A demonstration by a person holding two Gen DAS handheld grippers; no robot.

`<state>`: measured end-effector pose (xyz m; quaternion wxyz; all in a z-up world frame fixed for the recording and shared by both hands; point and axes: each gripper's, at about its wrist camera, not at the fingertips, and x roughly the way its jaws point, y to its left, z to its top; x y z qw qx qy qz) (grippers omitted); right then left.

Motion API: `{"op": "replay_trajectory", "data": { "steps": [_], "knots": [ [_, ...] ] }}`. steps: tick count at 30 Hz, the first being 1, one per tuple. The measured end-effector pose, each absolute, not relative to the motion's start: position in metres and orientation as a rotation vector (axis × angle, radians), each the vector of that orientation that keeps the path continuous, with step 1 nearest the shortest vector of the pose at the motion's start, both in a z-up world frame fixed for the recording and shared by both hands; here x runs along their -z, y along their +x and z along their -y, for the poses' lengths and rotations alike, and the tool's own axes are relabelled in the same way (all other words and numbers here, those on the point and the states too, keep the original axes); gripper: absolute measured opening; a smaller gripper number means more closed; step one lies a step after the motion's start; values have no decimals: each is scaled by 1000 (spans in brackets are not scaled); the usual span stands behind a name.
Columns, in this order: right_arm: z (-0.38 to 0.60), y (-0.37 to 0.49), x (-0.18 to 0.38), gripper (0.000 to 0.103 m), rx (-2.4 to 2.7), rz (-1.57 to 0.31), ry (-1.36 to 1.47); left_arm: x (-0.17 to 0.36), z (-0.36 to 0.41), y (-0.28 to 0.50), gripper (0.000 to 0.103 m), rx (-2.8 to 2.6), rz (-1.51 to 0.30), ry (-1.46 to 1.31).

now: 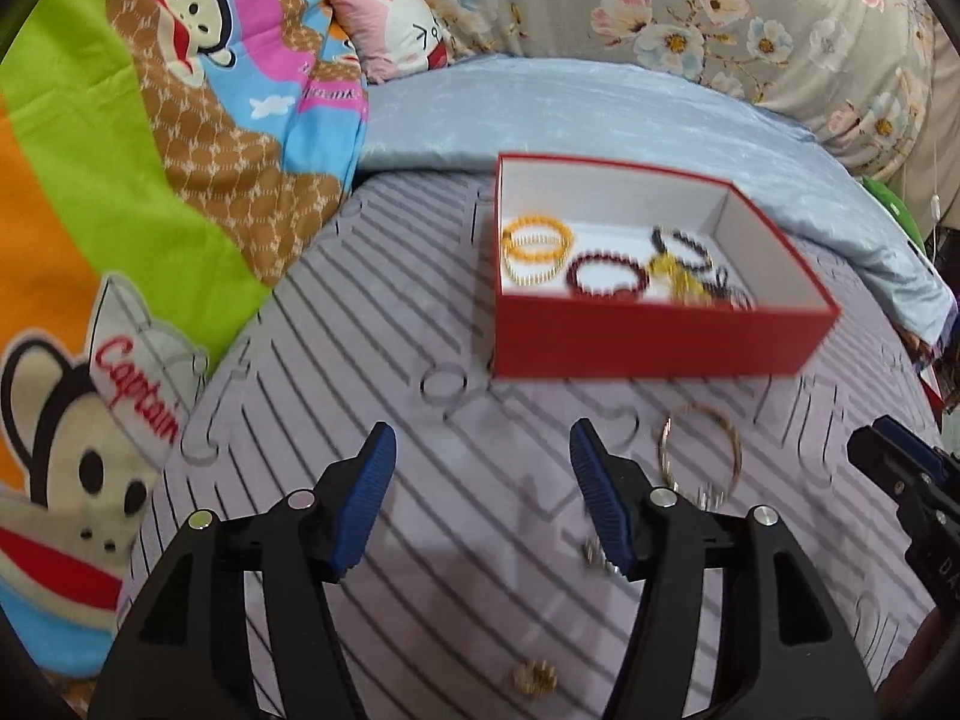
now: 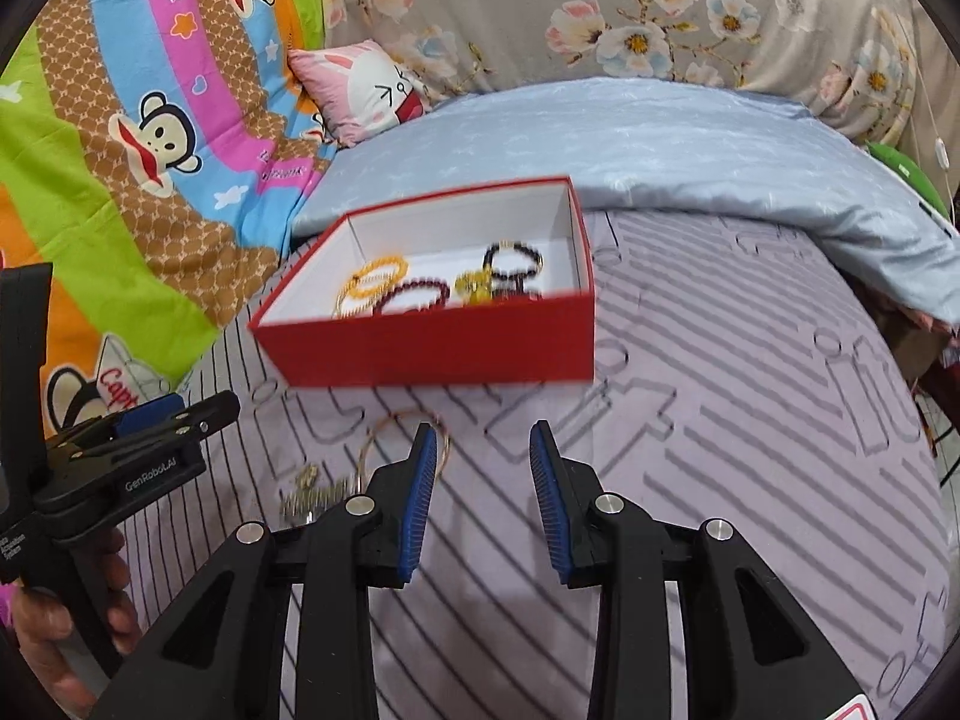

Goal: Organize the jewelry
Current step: 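Withdraw both grippers from the box back to the remaining jewelry, then grasp the silver metal watch band with the left gripper while the right gripper approaches the rose-gold bangle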

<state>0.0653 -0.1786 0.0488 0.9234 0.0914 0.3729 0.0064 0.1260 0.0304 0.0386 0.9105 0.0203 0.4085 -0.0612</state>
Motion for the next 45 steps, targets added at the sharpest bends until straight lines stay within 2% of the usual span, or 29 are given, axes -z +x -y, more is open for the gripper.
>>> {"op": "replay_trajectory", "data": {
  "steps": [8, 19, 27, 32, 45],
  "knots": [
    [169, 31, -17, 32, -7, -845, 200, -7, -43, 79, 58, 163, -917, 33],
    [163, 17, -7, 32, -23, -870, 234, -1, -40, 48, 58, 208, -926, 43],
    [147, 27, -10, 32, -60, -863, 216, 6, -32, 49, 58, 178, -921, 78],
    [142, 34, -8, 32, -72, -870, 218, 7, -37, 68, 61, 145, -916, 75],
    [151, 42, -9, 32, -53, -869, 232, 1, -10, 92, 60, 278, -927, 20]
  ]
}}
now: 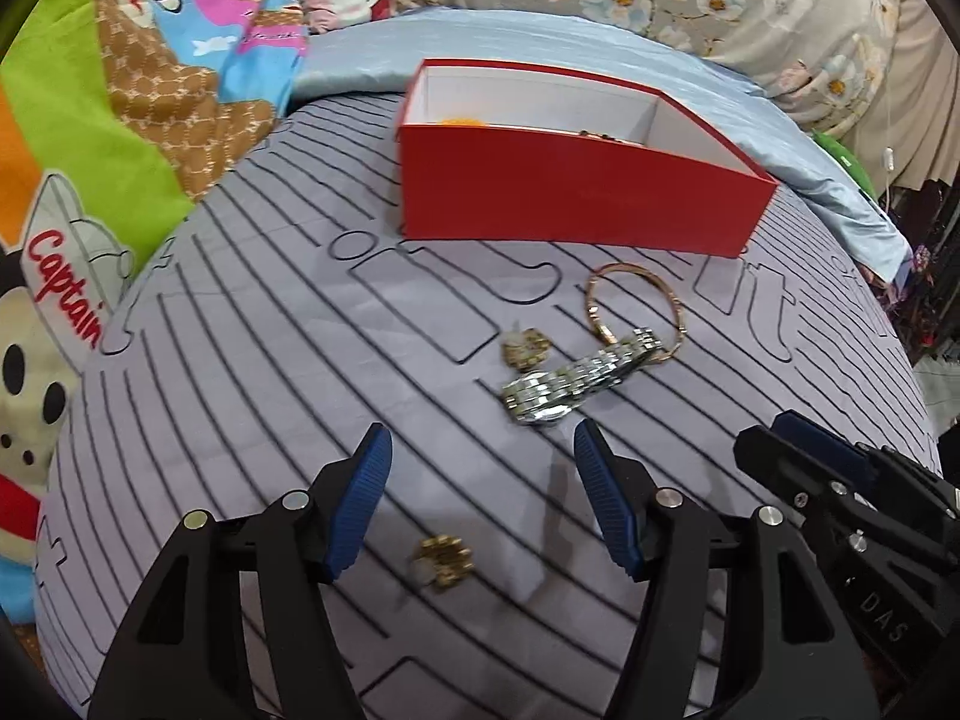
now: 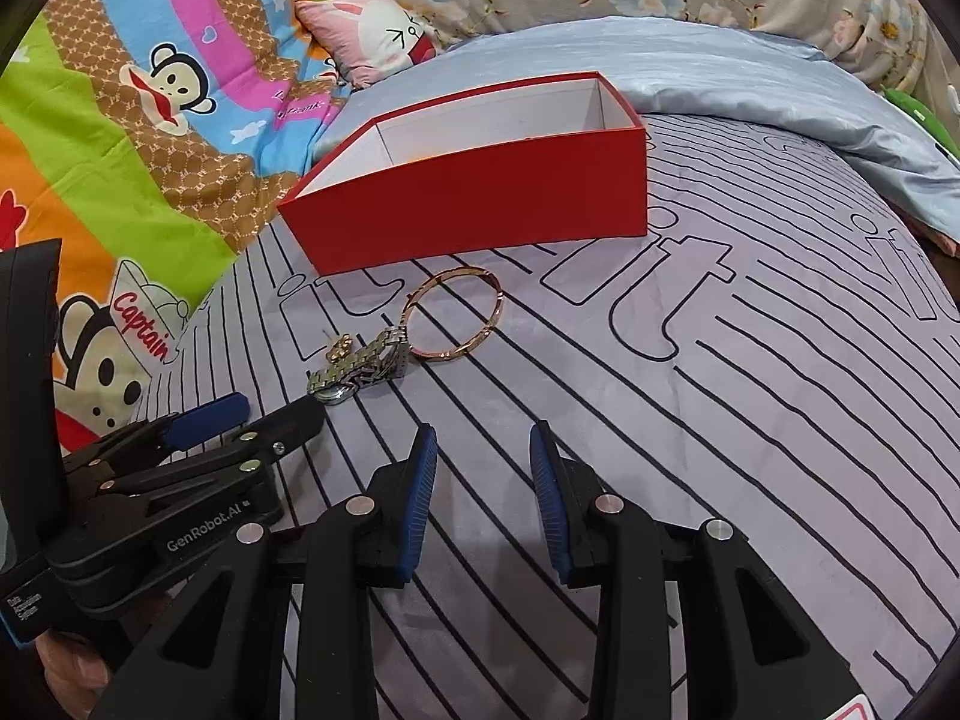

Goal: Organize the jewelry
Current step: 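Grasp the silver metal watch band with the left gripper while the right gripper approaches the rose-gold bangle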

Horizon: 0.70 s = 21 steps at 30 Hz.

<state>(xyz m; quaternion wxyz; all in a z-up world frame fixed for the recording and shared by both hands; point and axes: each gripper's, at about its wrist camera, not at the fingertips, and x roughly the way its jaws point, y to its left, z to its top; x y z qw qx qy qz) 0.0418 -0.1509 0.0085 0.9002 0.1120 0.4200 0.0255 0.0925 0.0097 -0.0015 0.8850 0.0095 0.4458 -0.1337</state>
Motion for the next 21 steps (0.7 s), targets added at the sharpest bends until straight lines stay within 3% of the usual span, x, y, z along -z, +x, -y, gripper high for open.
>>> {"op": "replay_trajectory", "data": {
  "steps": [11, 14, 16, 20, 21],
  "knots": [
    [165, 46, -10, 32, -39, -861, 260, 7, 14, 119, 67, 381, -913, 89],
    [165, 48, -9, 32, -40, -862, 263, 5, 15, 117, 56, 387, -905, 77],
    [165, 49, -8, 32, -42, -865, 265, 5, 16, 114, 43, 392, -899, 78],
    [165, 54, -7, 31, -43, -869, 262, 2, 14, 109, 35, 396, -884, 56],
    [164, 55, -7, 31, -44, -870, 261, 0, 12, 107, 28, 395, -869, 49]
  ]
}}
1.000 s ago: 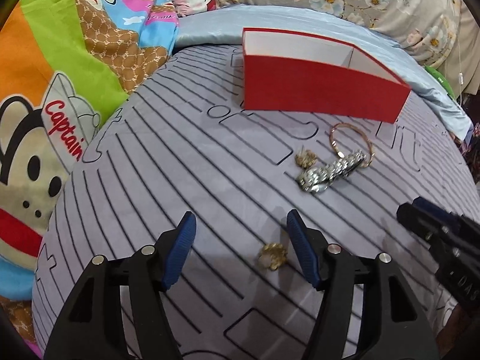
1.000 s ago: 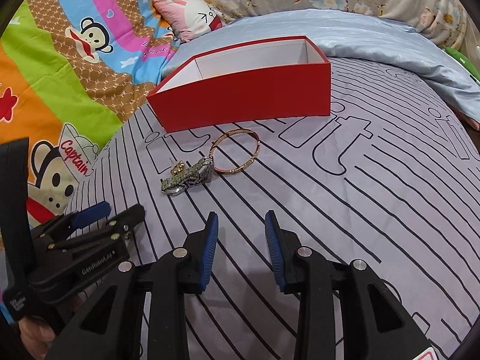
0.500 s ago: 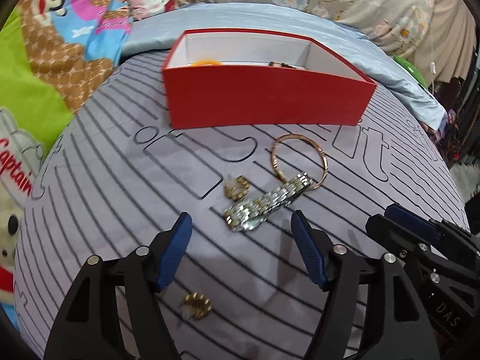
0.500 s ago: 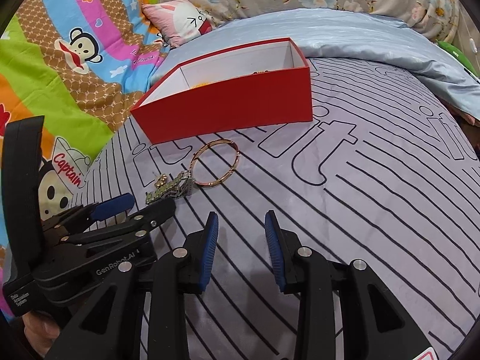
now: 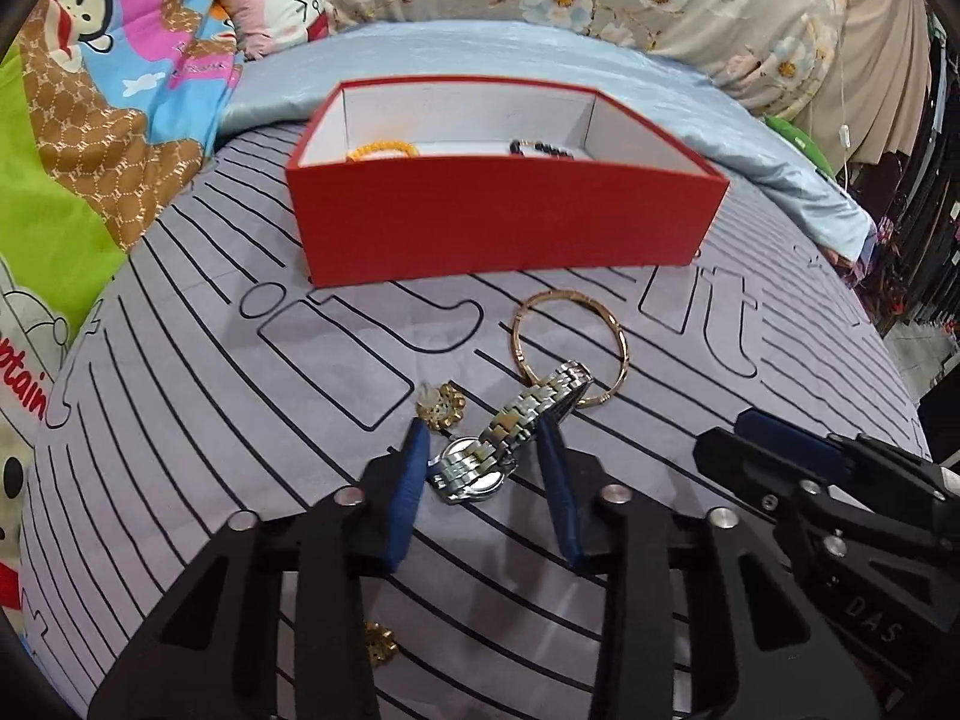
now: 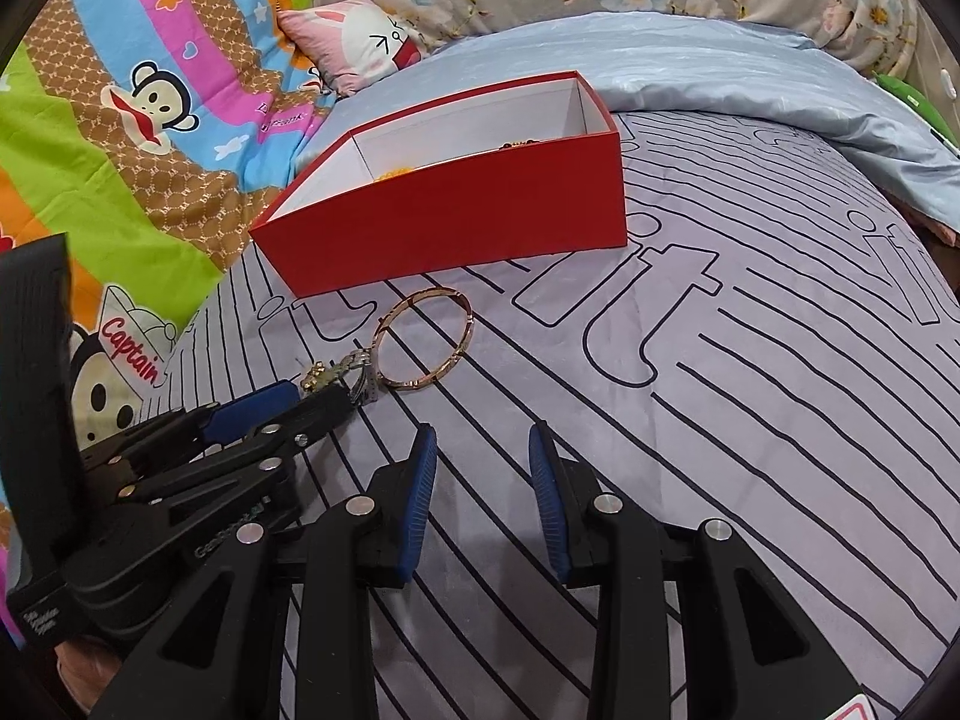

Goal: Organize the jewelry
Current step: 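Grasp the silver metal watch band with the left gripper while the right gripper approaches the rose-gold bangle, then grasp the rose-gold bangle with the right gripper while the left gripper lifts the watch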

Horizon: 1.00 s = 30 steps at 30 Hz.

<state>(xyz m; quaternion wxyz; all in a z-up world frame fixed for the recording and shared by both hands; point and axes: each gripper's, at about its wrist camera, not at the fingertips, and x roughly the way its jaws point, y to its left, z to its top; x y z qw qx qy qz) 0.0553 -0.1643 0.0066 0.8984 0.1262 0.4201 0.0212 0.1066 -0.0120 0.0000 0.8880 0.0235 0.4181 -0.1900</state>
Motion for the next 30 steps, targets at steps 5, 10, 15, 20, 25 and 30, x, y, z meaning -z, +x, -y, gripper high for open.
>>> {"op": "replay_trajectory", "data": {
  "steps": [5, 10, 15, 20, 25, 30],
  "knots": [
    [162, 70, -9, 30, -45, -862, 242, -1, -2, 107, 14, 372, -880, -7],
    [160, 78, -14, 30, -49, -847, 231, 2, -9, 108, 16, 380, -902, -43],
    [161, 76, -13, 30, -49, -849, 236, 2, -9, 115, 53, 359, -902, -47],
    [160, 76, -12, 30, -52, -850, 239, 2, -1, 124, 45, 370, -909, -41],
    [159, 82, -11, 30, -54, -853, 229, 2, 1, 129, 12, 380, -919, -69],
    [158, 91, -9, 30, -59, -860, 221, -5, -6, 119, 10, 374, -889, -86]
  ]
}}
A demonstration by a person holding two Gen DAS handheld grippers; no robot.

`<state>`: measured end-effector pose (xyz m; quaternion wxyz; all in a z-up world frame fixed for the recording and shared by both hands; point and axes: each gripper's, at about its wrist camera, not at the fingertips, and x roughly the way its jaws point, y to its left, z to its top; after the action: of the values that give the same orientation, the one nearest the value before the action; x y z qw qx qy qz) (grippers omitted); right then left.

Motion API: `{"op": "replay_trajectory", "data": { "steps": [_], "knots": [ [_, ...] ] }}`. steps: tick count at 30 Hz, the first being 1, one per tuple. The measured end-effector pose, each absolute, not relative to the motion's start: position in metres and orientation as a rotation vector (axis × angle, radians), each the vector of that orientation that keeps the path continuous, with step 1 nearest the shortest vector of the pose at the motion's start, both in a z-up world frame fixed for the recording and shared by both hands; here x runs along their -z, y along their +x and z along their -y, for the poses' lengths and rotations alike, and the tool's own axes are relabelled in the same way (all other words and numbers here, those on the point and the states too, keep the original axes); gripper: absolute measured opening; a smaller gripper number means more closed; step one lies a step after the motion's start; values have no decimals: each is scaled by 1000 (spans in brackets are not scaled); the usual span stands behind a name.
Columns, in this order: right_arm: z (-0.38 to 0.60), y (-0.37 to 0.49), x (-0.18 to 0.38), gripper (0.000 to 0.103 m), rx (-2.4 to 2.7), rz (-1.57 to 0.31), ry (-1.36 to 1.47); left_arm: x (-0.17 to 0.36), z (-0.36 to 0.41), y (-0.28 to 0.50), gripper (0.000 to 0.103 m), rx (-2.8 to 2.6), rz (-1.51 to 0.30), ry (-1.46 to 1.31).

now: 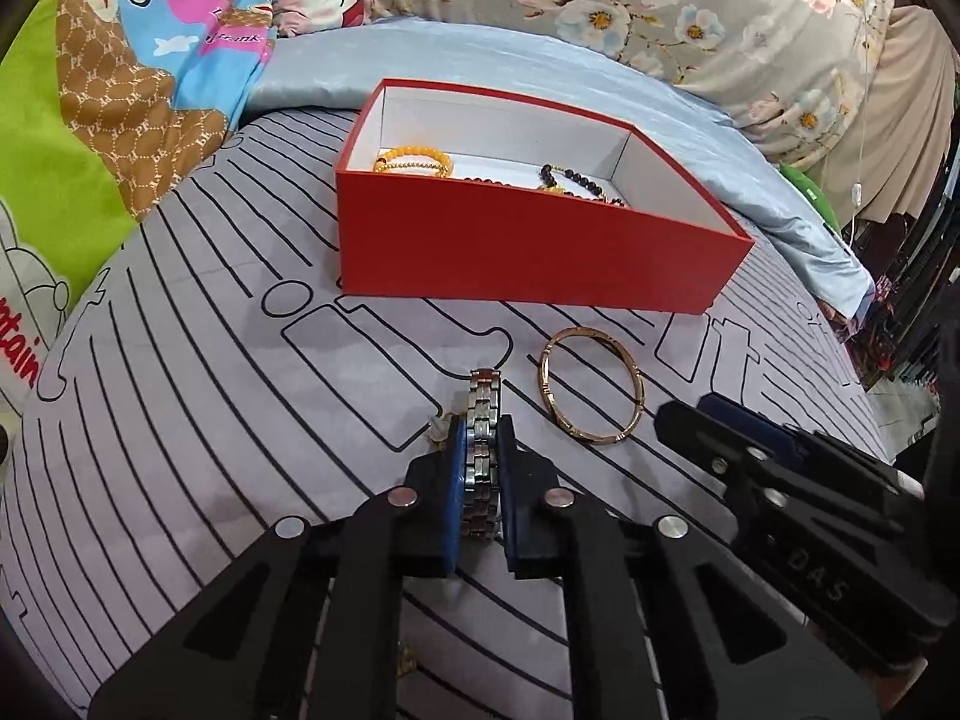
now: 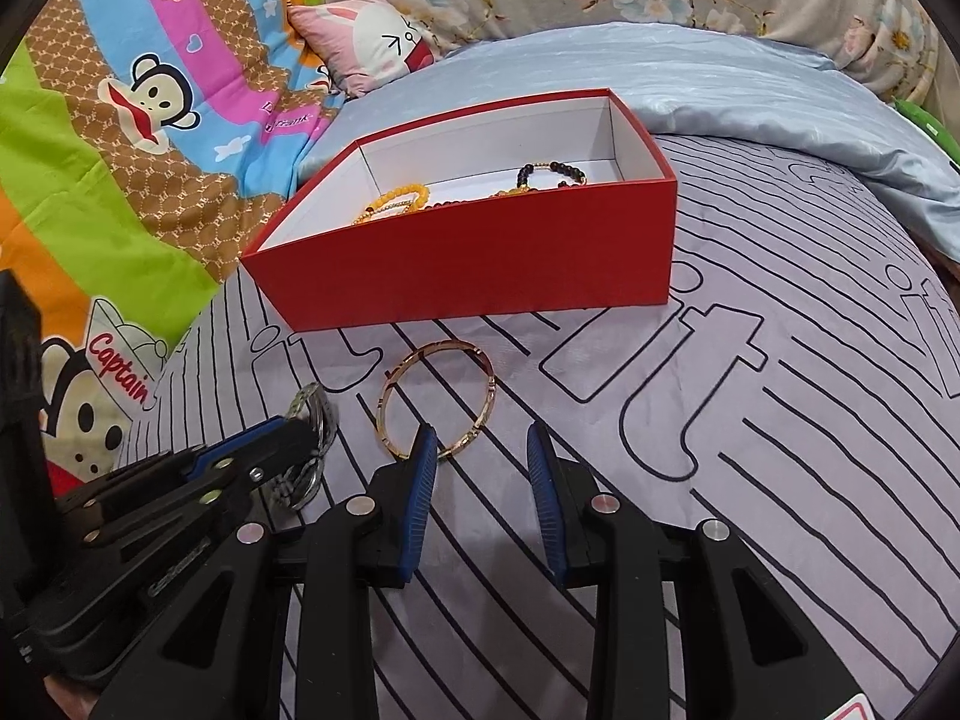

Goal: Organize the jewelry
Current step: 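Grasp the rose-gold bangle with the right gripper while the left gripper lifts the watch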

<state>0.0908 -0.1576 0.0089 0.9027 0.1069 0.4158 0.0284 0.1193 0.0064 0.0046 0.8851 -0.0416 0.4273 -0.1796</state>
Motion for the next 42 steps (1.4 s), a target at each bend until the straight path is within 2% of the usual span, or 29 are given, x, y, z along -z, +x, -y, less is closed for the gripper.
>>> {"op": "replay_trajectory", "data": {
  "steps": [4, 10, 13, 15, 16, 17, 18, 27, 33, 36, 42],
  "knots": [
    [153, 102, -7, 30, -59, -864, 210, -5, -13, 114, 10, 363, -879, -100],
    [149, 118, -3, 21, -45, -880, 192, -2, -15, 112, 10, 353, -878, -104],
    [148, 119, -3, 21, -57, -875, 205, -1, -14, 111, 10, 351, -874, -99],
    [146, 116, -5, 31, -59, -863, 197, -1, -15, 111, 10, 353, -873, -102],
    [145, 116, -6, 48, -62, -863, 192, -1, -15, 111, 10, 354, -872, -106],
    [143, 116, -6, 57, -69, -858, 187, -1, -15, 111, 10, 353, -872, -109],
    [140, 115, -7, 58, -73, -853, 176, -1, -15, 110, 10, 353, -872, -110],
    [125, 130, 0, 59, -85, -896, 137, 0, -18, 108, 10, 351, -872, -113],
    [108, 133, 3, 60, -46, -908, 12, 1, -27, 104, 10, 356, -877, -146],
    [105, 133, 4, 55, -27, -911, -27, 2, -30, 106, 10, 366, -886, -167],
    [114, 126, 3, 54, -17, -903, -4, 0, -28, 106, 10, 366, -888, -166]
  ]
}}
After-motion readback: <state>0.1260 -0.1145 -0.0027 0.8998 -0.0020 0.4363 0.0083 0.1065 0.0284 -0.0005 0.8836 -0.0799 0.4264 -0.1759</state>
